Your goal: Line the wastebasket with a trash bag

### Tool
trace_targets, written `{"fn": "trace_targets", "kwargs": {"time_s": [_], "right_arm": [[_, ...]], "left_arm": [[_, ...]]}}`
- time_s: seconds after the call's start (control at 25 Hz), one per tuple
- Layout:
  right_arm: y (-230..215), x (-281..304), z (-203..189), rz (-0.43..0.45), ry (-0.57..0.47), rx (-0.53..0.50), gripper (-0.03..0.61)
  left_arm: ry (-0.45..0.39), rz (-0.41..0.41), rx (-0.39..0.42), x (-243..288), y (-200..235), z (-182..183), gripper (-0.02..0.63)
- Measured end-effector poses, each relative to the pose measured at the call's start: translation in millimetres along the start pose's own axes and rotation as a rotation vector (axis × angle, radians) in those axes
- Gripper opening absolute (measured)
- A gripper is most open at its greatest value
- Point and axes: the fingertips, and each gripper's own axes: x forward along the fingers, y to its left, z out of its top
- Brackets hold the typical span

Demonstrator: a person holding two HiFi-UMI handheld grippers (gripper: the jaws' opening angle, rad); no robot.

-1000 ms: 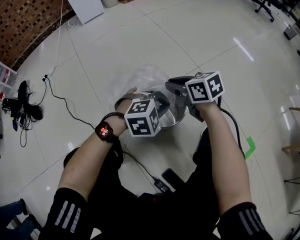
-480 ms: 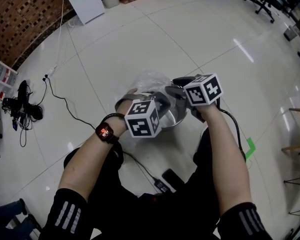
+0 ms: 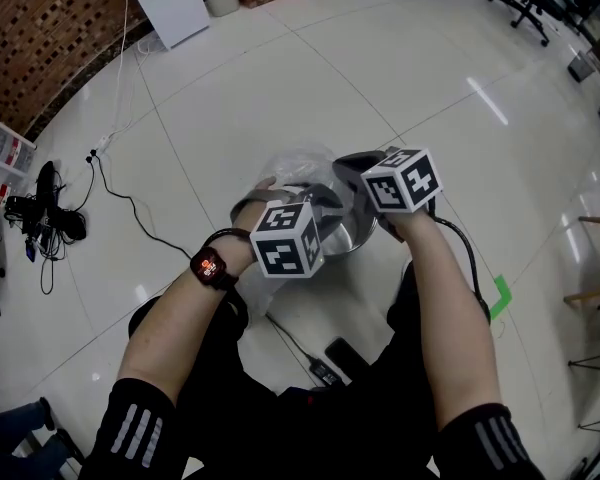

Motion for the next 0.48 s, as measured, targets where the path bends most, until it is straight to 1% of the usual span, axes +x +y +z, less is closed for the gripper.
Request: {"fn": "trace_targets", "kwargs": {"time_s": [0.04, 0.08, 0.16, 0.24, 0.32, 0.4, 0.48], "right_arm": [[-4.9, -3.6, 3.8, -0.024, -0.016, -0.002, 0.013], [-10.5, -8.2, 7.6, -0.049, -0.032, -0.004, 0.012], [-22.0, -19.0, 13.9, -0.102, -0.057, -0.014, 0.012], [-32.0, -29.5, 16.2, -0.148, -0.059, -0.031, 0.012], [-37.8, -36.5, 13.8, -0.168, -0.042, -0.041, 0.012], [-39.5, -39.7, 8.0, -0.171, -0.003, -0.06, 0.012], [-36.5, -39.8, -1.6, -0.163, 0.061, -0.099, 0.012]], "left_arm": [[0.009, -0.004, -0.003, -1.3, 0.2, -3.0, 0.092], [0.016, -0.003, -0.008, -3.5, 1.5, -5.9, 0.123], [0.023, 0.004, -0.025, -10.8, 6.3, -10.3, 0.163], [0.029, 0.003, -0.046, -21.0, 10.4, -15.1, 0.166], [0.034, 0.004, -0.064, -32.4, 13.5, -21.5, 0.166], [0.037, 0.022, -0.087, -44.4, 19.2, -29.1, 0.166], [0.042, 0.053, -0.121, -55.8, 28.8, -38.4, 0.166]]}}
